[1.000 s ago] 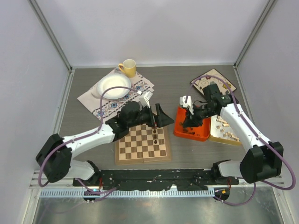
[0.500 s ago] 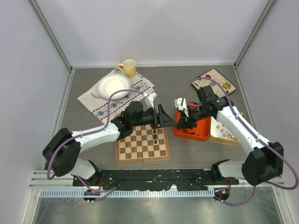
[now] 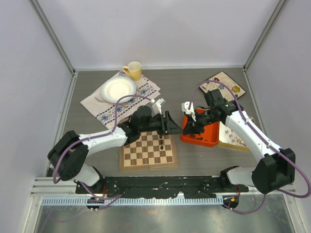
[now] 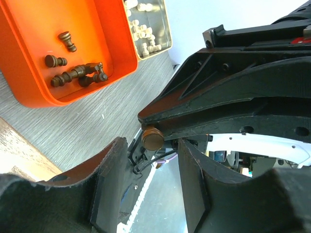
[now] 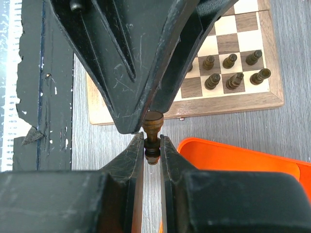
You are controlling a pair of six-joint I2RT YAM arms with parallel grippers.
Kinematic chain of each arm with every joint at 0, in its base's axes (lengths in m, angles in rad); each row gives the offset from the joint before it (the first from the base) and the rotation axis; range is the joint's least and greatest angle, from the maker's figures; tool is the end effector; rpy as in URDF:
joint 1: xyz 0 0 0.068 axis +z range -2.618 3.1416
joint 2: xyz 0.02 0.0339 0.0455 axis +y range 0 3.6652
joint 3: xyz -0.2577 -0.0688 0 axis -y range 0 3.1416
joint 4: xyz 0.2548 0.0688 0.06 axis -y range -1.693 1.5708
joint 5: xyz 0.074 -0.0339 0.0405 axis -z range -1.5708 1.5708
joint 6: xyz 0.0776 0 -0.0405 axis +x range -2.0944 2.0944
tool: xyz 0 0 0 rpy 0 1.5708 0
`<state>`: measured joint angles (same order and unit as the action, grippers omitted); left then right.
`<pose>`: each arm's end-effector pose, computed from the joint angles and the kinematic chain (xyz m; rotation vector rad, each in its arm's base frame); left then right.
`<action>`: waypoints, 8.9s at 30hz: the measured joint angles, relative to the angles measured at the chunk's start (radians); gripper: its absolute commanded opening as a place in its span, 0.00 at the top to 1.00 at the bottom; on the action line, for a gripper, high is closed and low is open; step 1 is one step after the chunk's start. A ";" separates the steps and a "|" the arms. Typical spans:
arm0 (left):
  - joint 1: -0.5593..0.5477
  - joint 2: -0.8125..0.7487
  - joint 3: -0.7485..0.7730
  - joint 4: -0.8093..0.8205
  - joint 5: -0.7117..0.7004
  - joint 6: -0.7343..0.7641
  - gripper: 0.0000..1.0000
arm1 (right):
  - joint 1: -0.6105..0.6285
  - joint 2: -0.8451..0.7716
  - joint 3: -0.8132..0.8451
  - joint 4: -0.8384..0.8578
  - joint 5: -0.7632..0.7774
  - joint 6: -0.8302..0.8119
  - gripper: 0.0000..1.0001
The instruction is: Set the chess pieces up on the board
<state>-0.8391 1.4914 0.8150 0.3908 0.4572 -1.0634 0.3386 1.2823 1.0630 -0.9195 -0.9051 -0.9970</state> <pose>0.2241 -0.3009 0.2172 0.1339 2.2188 -1.6305 0.2245 0.1438 0.2530 -1.6228 1.6599 0.8983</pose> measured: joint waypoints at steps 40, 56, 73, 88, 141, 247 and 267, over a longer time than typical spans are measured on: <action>0.094 -0.277 -0.220 0.143 -0.093 -0.063 0.94 | -0.022 -0.044 0.130 0.023 0.015 0.248 0.41; 0.141 -0.412 -0.299 0.355 -0.148 -0.135 0.94 | 0.011 0.054 -0.034 1.093 -0.187 1.722 0.45; 0.142 -0.414 -0.299 0.407 -0.198 -0.142 0.95 | 0.057 0.055 -0.099 1.265 -0.195 2.026 0.55; 0.144 -0.439 -0.323 0.438 -0.238 -0.165 0.86 | 0.065 0.055 -0.113 1.283 -0.197 2.044 0.96; 0.342 -0.685 -0.079 -0.898 -0.720 0.908 0.00 | 0.360 0.087 -0.078 0.297 0.514 0.423 0.98; 0.342 -0.713 -0.094 -0.877 -0.779 0.992 0.00 | 0.233 0.088 0.037 0.181 0.428 0.404 0.56; 0.344 -0.777 -0.094 -0.869 -0.646 0.803 0.01 | -0.151 -0.129 -0.068 0.282 0.270 0.507 0.42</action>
<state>-0.4953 0.7139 0.7212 -0.4782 -0.1890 -0.2600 0.1879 1.1538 0.9955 -0.6376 -0.6350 -0.4896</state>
